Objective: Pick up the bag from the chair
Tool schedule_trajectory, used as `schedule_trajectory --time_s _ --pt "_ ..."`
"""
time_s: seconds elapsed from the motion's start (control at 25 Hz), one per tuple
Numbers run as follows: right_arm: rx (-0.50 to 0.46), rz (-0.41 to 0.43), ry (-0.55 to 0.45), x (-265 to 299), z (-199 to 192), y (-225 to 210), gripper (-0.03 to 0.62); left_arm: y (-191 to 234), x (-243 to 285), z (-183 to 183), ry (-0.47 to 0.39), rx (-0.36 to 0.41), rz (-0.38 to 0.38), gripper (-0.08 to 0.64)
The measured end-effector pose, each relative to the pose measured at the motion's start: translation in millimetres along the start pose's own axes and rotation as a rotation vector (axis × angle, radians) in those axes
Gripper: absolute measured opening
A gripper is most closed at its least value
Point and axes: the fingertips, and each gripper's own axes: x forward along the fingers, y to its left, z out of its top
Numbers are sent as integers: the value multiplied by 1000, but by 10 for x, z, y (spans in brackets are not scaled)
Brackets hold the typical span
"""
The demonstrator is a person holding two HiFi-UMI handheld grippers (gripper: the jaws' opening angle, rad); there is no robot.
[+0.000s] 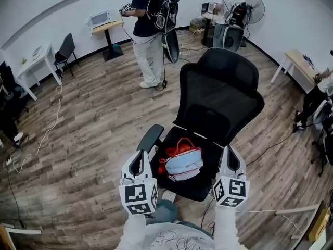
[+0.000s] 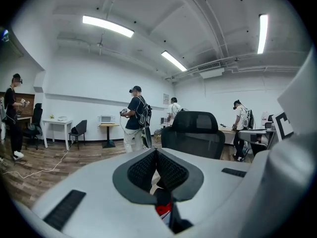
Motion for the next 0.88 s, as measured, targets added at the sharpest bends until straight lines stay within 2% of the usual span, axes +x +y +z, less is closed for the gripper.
schedule_trajectory --time_s 0.36,0.6,0.88 --pt "-13 -77 57 710 -148 -95 11 66 987 -68 82 3 -84 6" --pt "-7 -116 127 882 -437 -204 11 -36 1357 -294 147 7 -133 6" --pt "-14 -118 198 988 -716 -323 9 -244 1638 -655 238 4 -159 6"
